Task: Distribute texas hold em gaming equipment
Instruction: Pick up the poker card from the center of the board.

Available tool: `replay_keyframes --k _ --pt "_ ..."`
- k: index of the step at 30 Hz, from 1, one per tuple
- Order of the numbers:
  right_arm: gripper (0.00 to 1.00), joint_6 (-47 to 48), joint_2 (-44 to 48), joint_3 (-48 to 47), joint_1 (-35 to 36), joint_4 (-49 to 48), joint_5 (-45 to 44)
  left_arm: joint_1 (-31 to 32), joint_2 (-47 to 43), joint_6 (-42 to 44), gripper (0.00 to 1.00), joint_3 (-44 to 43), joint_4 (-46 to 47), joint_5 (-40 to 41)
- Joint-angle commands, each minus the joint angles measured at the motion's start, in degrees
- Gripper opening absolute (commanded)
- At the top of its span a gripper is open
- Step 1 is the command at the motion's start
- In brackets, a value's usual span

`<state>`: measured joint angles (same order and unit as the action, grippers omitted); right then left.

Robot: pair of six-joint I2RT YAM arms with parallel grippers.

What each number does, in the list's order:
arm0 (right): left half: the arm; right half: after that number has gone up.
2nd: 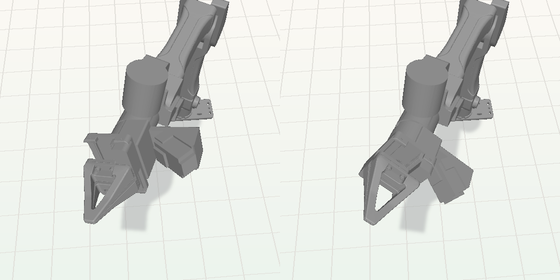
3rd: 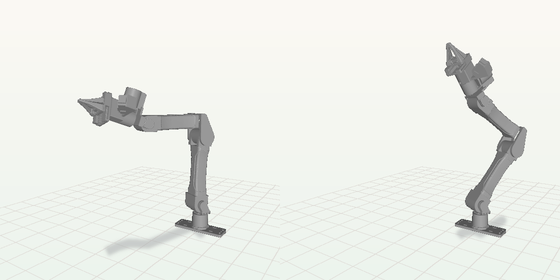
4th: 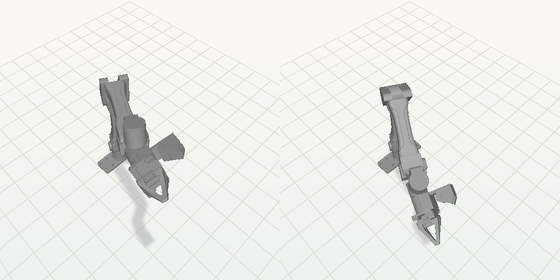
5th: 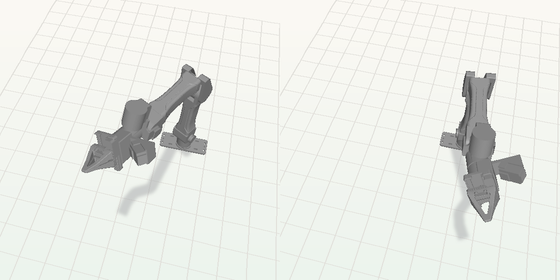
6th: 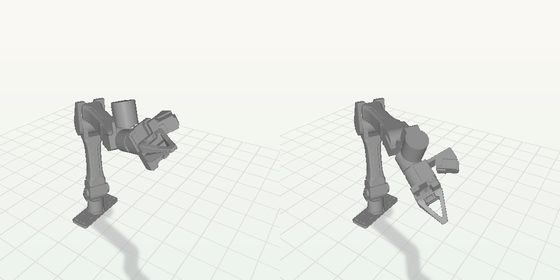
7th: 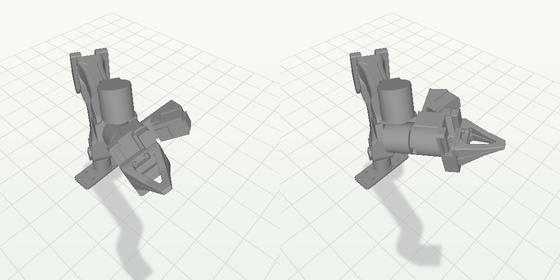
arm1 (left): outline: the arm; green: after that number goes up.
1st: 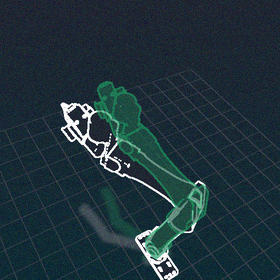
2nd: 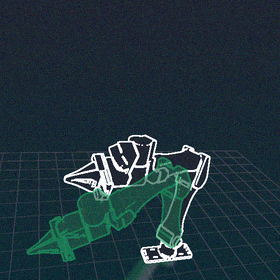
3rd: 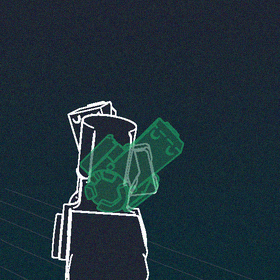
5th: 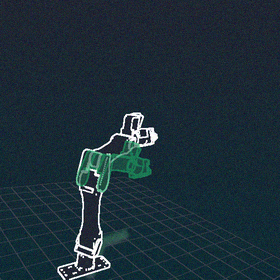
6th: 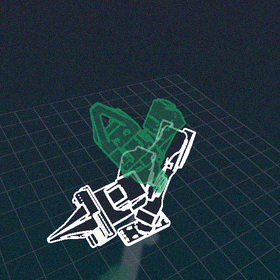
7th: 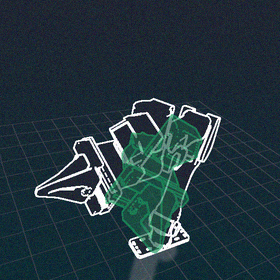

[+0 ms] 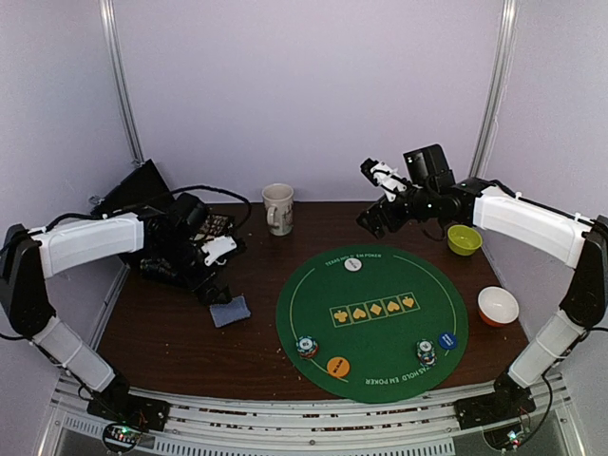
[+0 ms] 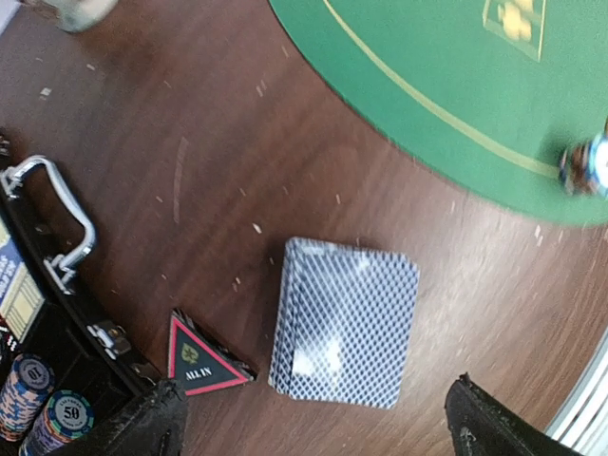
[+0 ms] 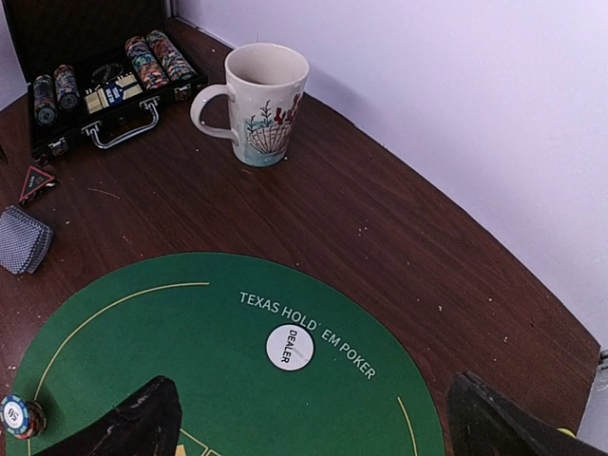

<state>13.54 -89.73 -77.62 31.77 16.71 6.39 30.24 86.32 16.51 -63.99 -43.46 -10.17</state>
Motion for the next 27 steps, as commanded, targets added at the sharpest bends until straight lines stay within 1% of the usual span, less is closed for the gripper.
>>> replay_keyframes --k 1,7,10,15,19,22,27 --pt "1.00 -0.54 1.62 -0.85 -0.22 0.77 0.00 1.38 2.25 10.36 0.98 1.29 -0.61 2.61" --pt "1.00 -1.50 1.18 -1.56 -0.22 1.79 0.23 2.86 5.97 9.79 0.98 3.17 1.87 3.61" --pt "1.00 -1.42 1.25 -1.41 -0.22 1.95 -0.18 2.92 6.03 10.24 0.98 4.36 2.73 3.34" --pt "1.00 -1.32 1.25 -1.48 -0.22 2.19 -0.23 2.97 7.54 10.23 0.98 3.67 3.22 4.67" --pt "1.00 -1.52 1.23 -1.23 -0.22 2.47 -0.32 2.94 9.06 10.34 0.98 3.76 3.29 4.18" --pt "1.00 -1.19 1.40 -1.06 -0.22 2.67 -0.55 2.90 10.05 10.09 0.98 3.19 3.29 6.22" --pt "1.00 -0.97 1.40 -0.95 -0.22 2.65 -0.33 2.94 11.93 9.52 0.98 2.04 4.14 7.04"
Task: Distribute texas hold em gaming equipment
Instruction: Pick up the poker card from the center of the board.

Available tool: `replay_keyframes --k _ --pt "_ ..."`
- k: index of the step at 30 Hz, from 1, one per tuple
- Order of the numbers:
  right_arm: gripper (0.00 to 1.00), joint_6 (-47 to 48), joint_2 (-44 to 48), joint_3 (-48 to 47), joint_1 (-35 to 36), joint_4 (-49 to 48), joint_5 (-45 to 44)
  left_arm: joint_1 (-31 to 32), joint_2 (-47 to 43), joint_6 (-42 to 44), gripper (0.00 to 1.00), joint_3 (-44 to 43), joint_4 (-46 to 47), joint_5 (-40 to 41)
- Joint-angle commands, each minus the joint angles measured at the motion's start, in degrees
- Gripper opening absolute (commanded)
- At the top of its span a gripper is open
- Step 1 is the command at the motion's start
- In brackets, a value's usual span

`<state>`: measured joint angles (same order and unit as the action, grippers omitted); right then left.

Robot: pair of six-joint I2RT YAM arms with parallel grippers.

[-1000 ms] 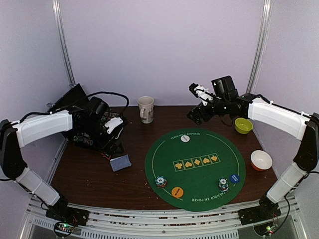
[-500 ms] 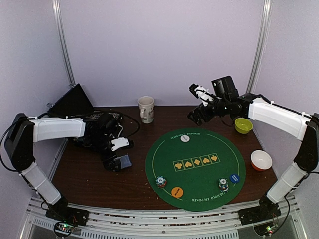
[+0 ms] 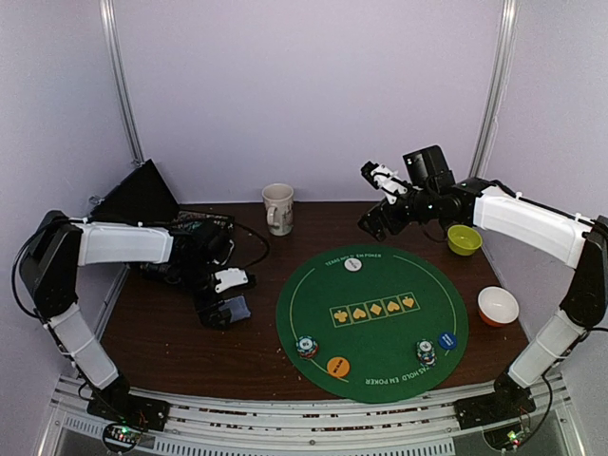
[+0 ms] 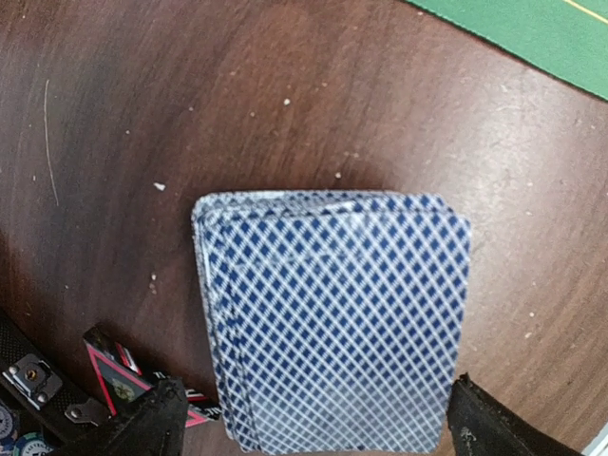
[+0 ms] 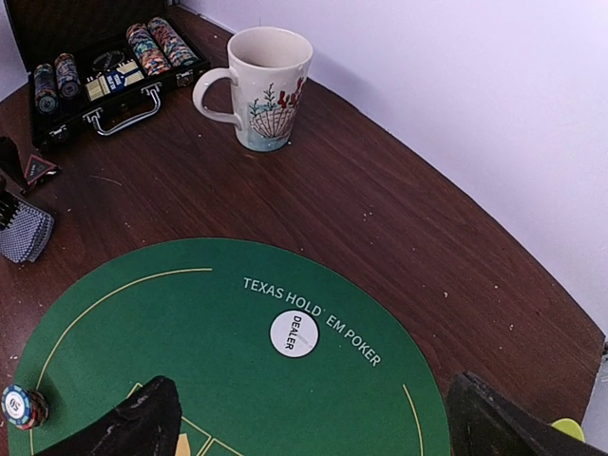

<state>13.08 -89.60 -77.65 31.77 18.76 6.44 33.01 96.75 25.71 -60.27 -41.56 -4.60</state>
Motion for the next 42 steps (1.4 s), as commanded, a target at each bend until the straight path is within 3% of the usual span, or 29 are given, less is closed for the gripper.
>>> replay_keyframes --k 1,21,28,35,38,42 --pt "1.00 -0.47 1.27 -0.86 -0.22 0.58 -0.37 0.20 2.02 0.42 0.98 -1.69 2.27 1.25" --pt "1.00 0.63 1.38 -0.56 -0.22 1.08 -0.44 -3.00 6.91 6.83 0.90 -2.89 1.27 -10.85" --pt "1.00 0.63 1.45 -0.38 -0.22 1.18 -0.45 -2.96 5.94 5.59 0.90 -0.32 1.57 -6.28" --pt "1.00 0.24 1.10 -0.91 -0.22 1.51 -0.02 -3.04 7.65 5.41 0.75 -0.84 1.00 -8.00" --pt "1.00 0.06 1.39 -0.78 -0.21 1.66 0.11 -2.96 6.98 6.41 0.60 -0.29 0.69 -9.25" --pt "1.00 -2.22 1.49 -0.20 -0.19 0.24 0.78 -2.97 5.44 6.54 0.58 0.03 0.88 -9.43"
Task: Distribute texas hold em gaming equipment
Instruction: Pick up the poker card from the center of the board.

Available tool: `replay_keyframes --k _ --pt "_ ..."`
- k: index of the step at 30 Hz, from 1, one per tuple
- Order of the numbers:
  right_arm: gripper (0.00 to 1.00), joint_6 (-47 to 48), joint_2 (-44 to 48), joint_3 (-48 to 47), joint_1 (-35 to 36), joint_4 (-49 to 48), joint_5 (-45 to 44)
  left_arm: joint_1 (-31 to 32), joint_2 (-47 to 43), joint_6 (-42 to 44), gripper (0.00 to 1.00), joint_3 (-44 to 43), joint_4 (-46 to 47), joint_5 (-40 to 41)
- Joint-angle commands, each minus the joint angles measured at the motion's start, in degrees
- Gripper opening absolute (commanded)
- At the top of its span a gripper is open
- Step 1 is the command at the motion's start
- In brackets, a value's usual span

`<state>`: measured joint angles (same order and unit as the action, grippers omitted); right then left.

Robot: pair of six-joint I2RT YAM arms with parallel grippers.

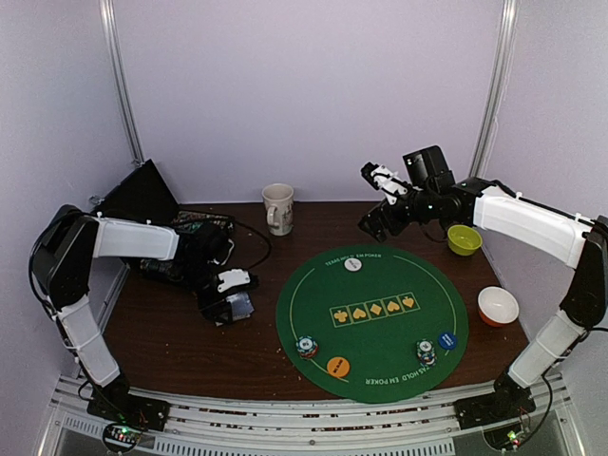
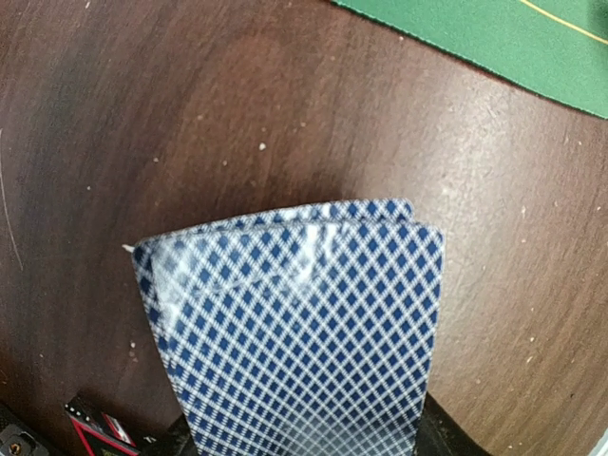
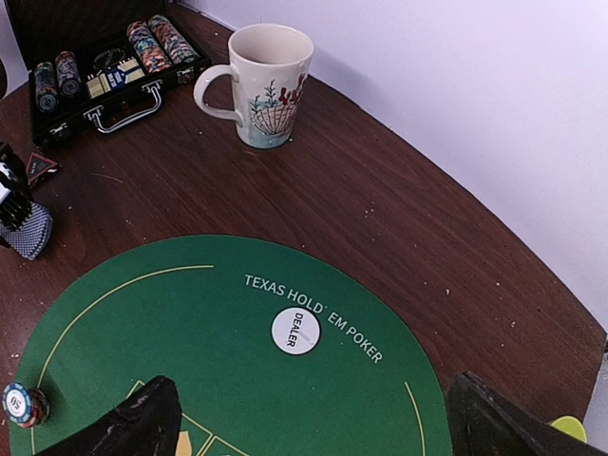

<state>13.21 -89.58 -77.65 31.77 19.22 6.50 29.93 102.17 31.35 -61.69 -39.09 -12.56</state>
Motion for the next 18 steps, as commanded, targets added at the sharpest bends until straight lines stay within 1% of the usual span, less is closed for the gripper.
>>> replay_keyframes --k 1,3,8,13,18 --pt "1.00 -3.46 1.28 -0.22 -0.21 -0.76 1.34 0.09 -0.54 0.90 0.57 1.19 -1.60 -1.47" --pt "1.00 -5.54 0.73 -0.42 -0.22 -1.74 3.68 0.06 -1.42 1.18 0.54 1.03 -1.33 -1.34" --pt "1.00 -13.56 -1.13 -0.36 -0.22 -6.83 9.70 0.11 -3.19 0.73 0.52 -0.65 -1.47 0.23" --pt "1.00 -25.23 -5.85 -0.79 -0.22 -13.35 18.94 0.76 -4.83 -0.10 0.49 -7.37 -5.15 -0.32" --pt "1.00 -36.36 -12.42 -1.80 1.06 -22.49 28.73 2.83 -6.70 0.47 0.50 -13.74 -9.81 2.01"
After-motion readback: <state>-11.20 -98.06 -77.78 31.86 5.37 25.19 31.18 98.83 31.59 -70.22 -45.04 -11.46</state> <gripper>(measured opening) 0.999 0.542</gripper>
